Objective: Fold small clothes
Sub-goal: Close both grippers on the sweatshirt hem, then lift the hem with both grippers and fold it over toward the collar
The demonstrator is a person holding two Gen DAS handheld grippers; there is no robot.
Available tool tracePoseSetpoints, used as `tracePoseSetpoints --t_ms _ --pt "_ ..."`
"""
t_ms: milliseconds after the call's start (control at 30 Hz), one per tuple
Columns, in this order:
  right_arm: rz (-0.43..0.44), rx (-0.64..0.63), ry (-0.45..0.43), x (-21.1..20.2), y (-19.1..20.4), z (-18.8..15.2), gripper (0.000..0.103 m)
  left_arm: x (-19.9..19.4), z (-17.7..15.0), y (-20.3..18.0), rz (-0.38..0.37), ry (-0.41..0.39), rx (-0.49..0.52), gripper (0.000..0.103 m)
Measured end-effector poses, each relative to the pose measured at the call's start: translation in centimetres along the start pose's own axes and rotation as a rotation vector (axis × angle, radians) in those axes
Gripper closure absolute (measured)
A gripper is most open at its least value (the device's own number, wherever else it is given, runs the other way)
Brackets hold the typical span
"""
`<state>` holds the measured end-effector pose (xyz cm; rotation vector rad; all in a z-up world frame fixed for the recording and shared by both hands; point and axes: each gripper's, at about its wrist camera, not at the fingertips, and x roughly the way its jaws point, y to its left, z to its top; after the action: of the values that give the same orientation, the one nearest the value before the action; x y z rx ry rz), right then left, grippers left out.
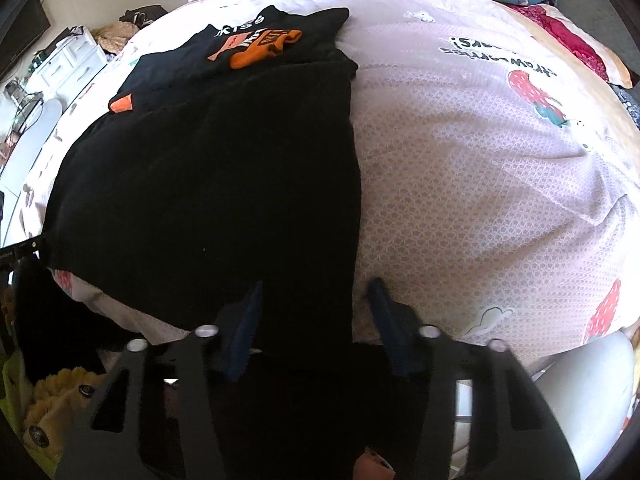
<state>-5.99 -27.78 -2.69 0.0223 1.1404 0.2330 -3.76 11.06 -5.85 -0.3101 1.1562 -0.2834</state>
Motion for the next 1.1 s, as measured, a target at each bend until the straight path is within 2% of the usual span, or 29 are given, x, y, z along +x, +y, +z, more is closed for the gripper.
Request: tracePoseSetpoints --t_ms 33,100,167,333,400,467,600,867,1100 --pt "0.005 0.001 0.0 -0.1 0.0 -0.1 0.076 0.0 0.0 0.1 -0.001 -0.003 -0.005 0.066" --pt "0.0 -0.006 -0.004 -0.2 -0.1 -0.1 0.089 -0.1 0.0 0.4 0.002 -0.014 -0.014 0.075" --pt "0.001 -0.02 -0.014 -0.7 0.1 0.0 0.094 -0.2 -0.1 0.9 0.003 -0.028 -0.034 0.081" --pt "0.035 -0.051 -0.042 -1.8 0.8 0.2 0.095 -0.4 -0.1 0.9 0.007 -0.035 -0.034 0.086" --pt "0.043 -0.066 -0.055 -2.4 1.1 0.3 0.096 -0.6 -0.1 0.6 0.007 -0.043 -0.023 0.095" --pt "0.062 -0.071 -0.077 -3.0 1.4 0.5 0.096 -0.9 -0.1 0.3 0.009 -0.053 -0.009 0.099" --pt "0.082 -0.065 -0.128 -4.2 1.4 1.0 0.096 -2.7 0.4 -0.1 -0.014 -0.096 0.003 0.1" --pt "0.125 -0.005 -0.308 -7.9 0.6 2.7 0.096 -7.4 2.3 -0.7 -0.06 -0.227 0.023 0.101" --pt "0.152 0.071 -0.473 -10.7 -0.5 4.9 0.096 -9.7 4.6 -1.4 -0.093 -0.319 0.025 0.101"
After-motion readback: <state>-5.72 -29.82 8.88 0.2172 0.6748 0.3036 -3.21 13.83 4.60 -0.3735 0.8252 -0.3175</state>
